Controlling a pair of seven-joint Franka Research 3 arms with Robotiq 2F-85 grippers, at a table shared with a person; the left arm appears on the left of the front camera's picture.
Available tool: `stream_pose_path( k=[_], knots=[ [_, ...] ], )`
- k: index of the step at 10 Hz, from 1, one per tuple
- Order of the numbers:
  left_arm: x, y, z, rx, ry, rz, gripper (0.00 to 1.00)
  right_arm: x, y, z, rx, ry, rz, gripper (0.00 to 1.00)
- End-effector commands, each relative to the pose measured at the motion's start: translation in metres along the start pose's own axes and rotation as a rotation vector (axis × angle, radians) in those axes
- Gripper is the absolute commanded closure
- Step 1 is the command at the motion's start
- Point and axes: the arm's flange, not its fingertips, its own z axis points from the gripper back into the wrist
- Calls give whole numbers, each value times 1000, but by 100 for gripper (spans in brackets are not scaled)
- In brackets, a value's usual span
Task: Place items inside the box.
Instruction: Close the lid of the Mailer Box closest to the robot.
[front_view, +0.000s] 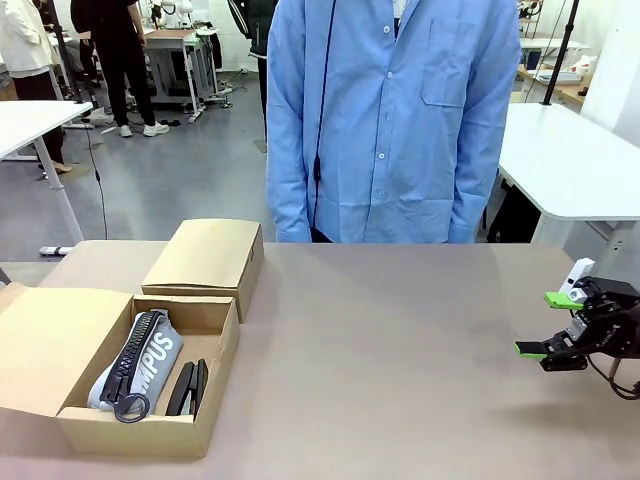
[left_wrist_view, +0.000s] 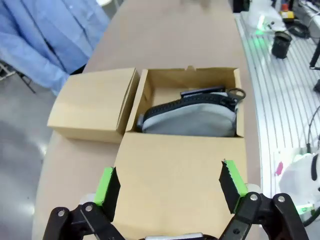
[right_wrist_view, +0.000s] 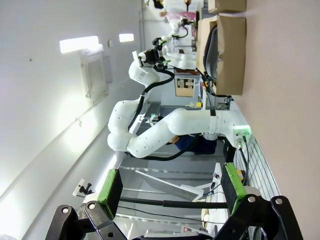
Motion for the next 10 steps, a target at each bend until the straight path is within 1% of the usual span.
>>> stream_pose_path(
  k=[1,2,3,4,5,6,7,8,10],
  knots=[
    [-7,-1,6,23,11,16,0,1,7,-2,7,-3,-13,0],
    [-16,11,7,27,81,60,0,1,7,-2,7,-3,-13,0],
    [-35,22,13,40,99,115,0,1,7,-2,7,-3,-13,0],
    [-51,21,19,-7,110,101,0,1,7,-2,7,-3,-13,0],
    [-62,16,24,-4,142,95,0,1,7,-2,7,-3,-13,0],
    [-74,15,32,75,190,111,0,1,7,-2,7,-3,-13,0],
    [-85,17,36,93,220,145,0,1,7,-2,7,-3,-13,0],
    [-99,19,31,120,302,179,0,1,7,-2,7,-3,-13,0],
    [-125,20,2,32,379,213,0,1,7,-2,7,-3,-13,0]
  ],
)
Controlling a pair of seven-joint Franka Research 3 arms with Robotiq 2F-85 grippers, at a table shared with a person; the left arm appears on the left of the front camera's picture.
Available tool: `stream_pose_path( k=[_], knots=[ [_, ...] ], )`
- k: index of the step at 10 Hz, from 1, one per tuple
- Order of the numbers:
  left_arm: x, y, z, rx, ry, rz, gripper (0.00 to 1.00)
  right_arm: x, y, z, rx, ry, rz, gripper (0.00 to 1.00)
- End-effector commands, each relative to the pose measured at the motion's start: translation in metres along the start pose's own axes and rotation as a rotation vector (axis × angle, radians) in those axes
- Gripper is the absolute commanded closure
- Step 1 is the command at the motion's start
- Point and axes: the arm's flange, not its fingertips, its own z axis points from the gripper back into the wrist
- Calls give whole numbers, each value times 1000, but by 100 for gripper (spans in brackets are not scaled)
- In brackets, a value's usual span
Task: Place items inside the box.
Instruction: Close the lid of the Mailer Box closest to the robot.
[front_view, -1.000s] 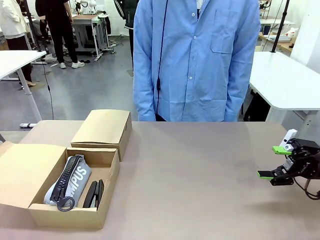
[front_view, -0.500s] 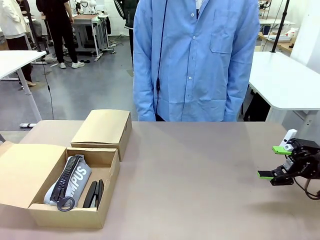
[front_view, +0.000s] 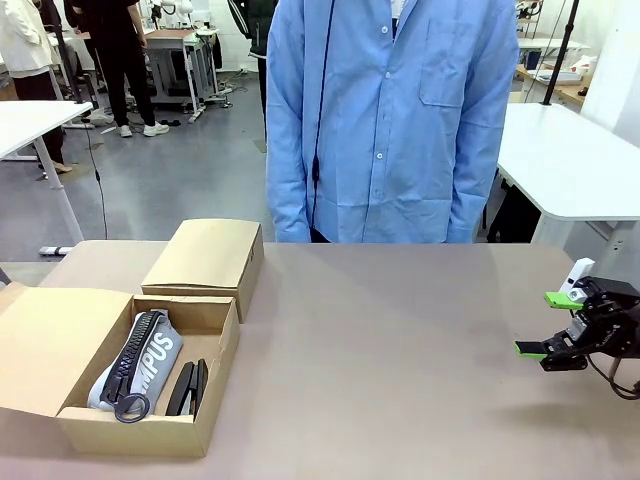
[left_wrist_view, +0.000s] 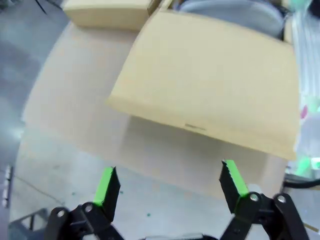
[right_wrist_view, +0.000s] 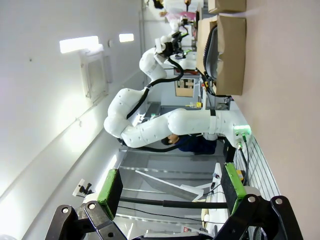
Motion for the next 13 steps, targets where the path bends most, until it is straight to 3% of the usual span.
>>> stream_pose_path(
  k=[1,3,5,7,10,13],
  knots=[
    [-6,3,-39,-90,78,24,0,1,7,-2,7,-3,-14,0],
    [-15,8,-72,-155,158,47,0,1,7,-2,7,-3,-14,0],
    [-18,7,-102,-240,177,62,0,1,7,-2,7,-3,-14,0],
    [-11,2,-120,-230,219,36,0,1,7,-2,7,-3,-14,0],
    [14,-7,-134,-262,98,8,0,1,7,-2,7,-3,-14,0],
    [38,-17,-136,-314,-117,-1,0,1,7,-2,7,-3,-14,0]
  ],
)
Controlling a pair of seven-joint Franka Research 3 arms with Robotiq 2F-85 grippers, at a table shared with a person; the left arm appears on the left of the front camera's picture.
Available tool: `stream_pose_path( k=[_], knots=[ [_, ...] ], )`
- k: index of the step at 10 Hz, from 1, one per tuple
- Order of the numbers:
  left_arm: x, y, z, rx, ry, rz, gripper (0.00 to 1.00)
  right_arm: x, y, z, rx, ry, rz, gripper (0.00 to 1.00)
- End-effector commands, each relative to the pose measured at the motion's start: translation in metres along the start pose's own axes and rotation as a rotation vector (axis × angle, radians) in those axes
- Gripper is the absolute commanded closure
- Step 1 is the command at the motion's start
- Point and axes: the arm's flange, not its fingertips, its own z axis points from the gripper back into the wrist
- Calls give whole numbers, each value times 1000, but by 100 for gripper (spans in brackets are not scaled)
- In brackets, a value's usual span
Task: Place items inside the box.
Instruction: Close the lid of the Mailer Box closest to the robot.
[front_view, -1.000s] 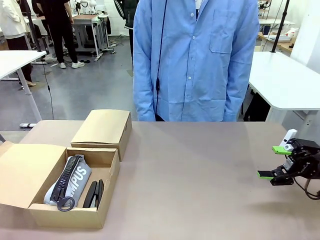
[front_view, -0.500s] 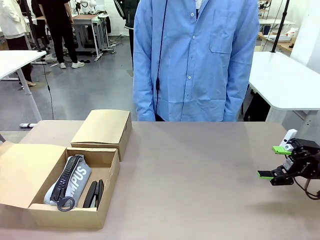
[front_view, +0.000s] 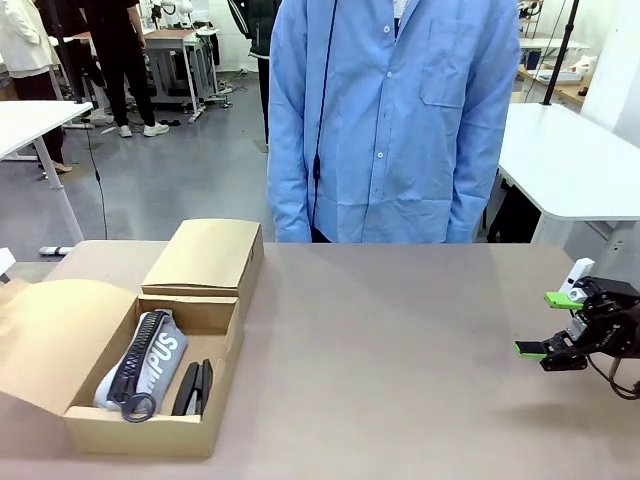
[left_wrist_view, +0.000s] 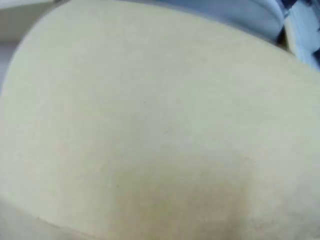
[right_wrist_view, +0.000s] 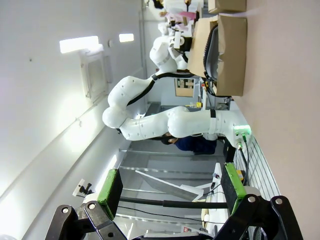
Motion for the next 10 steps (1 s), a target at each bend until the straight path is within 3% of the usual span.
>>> stream_pose_path(
  k=[1,4,7,10],
  knots=[
    [12,-10,7,11,-132,-56,0,1,6,-2,7,-3,-14,0],
    [46,-25,35,108,-309,-76,0,1,6,-2,7,-3,-14,0],
    [83,-39,41,103,-417,-82,0,1,6,-2,7,-3,-14,0],
    [129,-56,15,31,-474,-128,0,1,6,-2,7,-3,-14,0]
  ],
)
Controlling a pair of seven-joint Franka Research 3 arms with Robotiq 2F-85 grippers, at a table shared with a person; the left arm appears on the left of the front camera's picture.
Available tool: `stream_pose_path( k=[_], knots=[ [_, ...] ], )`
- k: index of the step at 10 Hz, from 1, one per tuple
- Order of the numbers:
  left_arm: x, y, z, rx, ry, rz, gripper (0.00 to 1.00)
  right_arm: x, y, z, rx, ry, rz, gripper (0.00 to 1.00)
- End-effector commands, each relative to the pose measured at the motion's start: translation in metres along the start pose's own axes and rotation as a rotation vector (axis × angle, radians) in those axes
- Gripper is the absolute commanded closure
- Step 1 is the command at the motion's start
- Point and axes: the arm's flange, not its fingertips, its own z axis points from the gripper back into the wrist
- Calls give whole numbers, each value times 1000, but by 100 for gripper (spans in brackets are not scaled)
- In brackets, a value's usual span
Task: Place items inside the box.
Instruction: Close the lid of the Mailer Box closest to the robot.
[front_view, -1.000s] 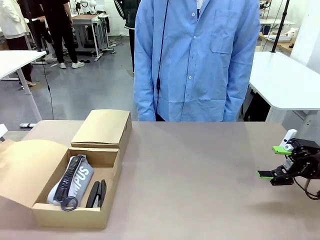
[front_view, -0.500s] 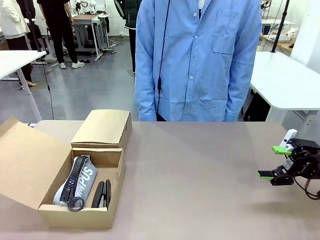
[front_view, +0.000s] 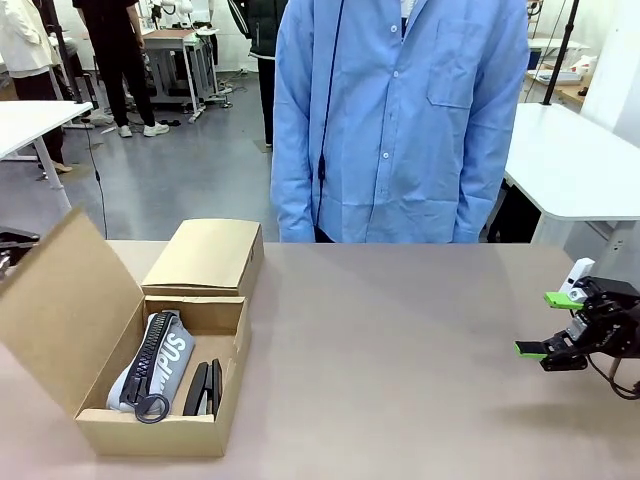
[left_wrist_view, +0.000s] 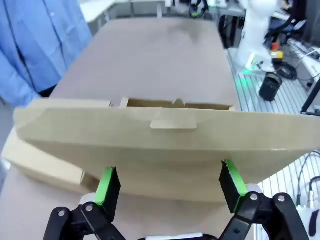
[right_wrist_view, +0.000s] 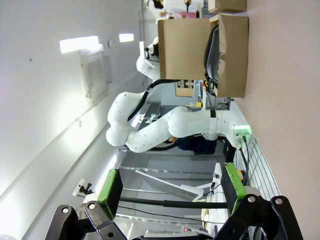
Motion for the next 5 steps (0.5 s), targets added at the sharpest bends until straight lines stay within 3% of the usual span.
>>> stream_pose_path(
  k=[1,2,5],
  knots=[
    [16,-14,-40,13,-17,-27,0,1,6,-2,7,-3,-14,0],
    [23,-18,-64,9,-30,-37,0,1,6,-2,7,-3,-14,0],
    [16,-33,-134,-38,57,-66,0,1,6,-2,7,-3,-14,0]
  ],
)
